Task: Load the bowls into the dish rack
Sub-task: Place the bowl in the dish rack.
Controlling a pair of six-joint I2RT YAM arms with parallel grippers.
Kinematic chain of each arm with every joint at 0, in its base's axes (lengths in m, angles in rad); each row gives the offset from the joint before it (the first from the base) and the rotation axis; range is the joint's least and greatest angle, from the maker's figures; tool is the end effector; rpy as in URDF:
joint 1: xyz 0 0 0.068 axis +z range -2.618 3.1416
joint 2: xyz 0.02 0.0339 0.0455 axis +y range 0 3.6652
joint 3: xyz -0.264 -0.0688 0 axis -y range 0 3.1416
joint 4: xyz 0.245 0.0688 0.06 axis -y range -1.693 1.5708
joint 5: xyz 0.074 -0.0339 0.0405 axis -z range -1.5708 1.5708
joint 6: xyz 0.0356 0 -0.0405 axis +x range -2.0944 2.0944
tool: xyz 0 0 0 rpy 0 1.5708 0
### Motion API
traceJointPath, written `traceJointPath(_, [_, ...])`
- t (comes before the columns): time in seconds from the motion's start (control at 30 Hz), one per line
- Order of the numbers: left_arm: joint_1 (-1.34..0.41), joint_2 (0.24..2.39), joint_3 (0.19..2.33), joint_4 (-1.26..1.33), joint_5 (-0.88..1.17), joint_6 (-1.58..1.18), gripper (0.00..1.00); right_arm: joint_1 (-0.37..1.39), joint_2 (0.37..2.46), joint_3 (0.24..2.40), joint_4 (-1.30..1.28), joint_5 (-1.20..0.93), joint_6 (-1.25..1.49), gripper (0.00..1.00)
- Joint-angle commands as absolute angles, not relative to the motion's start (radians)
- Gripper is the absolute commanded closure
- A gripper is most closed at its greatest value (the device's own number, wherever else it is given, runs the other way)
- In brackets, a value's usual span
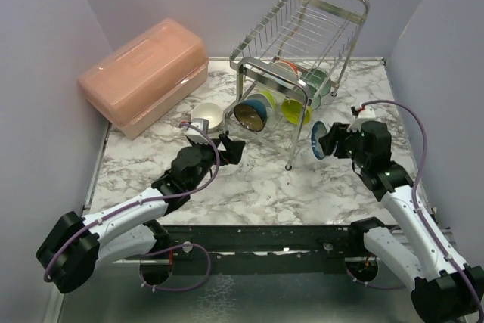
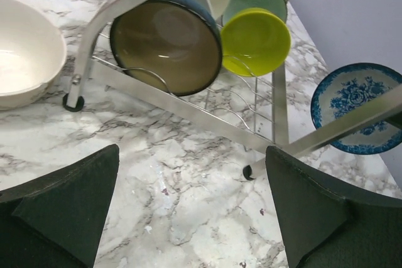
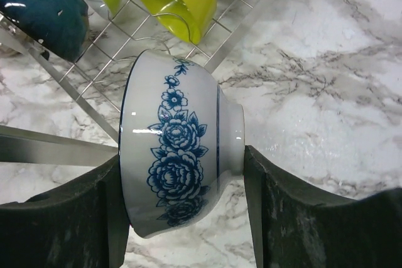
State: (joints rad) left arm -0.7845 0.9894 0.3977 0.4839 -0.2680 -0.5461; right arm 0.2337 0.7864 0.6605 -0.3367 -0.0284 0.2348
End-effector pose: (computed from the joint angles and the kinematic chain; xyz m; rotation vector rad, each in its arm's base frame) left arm 0.1620 -0.1484 0.2356 -0.0021 1.7349 -0.7717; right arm 0.1770 0.0432 0.2802 -0.0169 2.0484 0.3225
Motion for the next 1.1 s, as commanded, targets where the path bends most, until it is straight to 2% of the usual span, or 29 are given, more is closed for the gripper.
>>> traceJointPath(0.0, [-0.734, 0.979, 0.414, 0.424, -0.214, -0.600, 0.01, 0.234, 0.811, 0.638, -0.088, -0.082, 0.108, 1.00])
traceJointPath(0.4, [-0.716, 0.953, 0.395, 0.386, -0.233, -0.626, 0.01, 0.233, 0.979, 0.634, 0.228, -0.239, -0.022, 1.00])
traceJointPath(0.7, [-0.713, 0.900, 0.384, 0.351, -0.259, -0.625, 0.02, 0.233, 1.099, 0.555, 0.468, -0.319, -0.156, 0.99])
traceJointPath(1.07, [-0.711, 0.887, 0.368, 0.347, -0.266, -0.643, 0.02, 0.233, 1.216, 0.549, 0.591, -0.341, -0.184, 1.00])
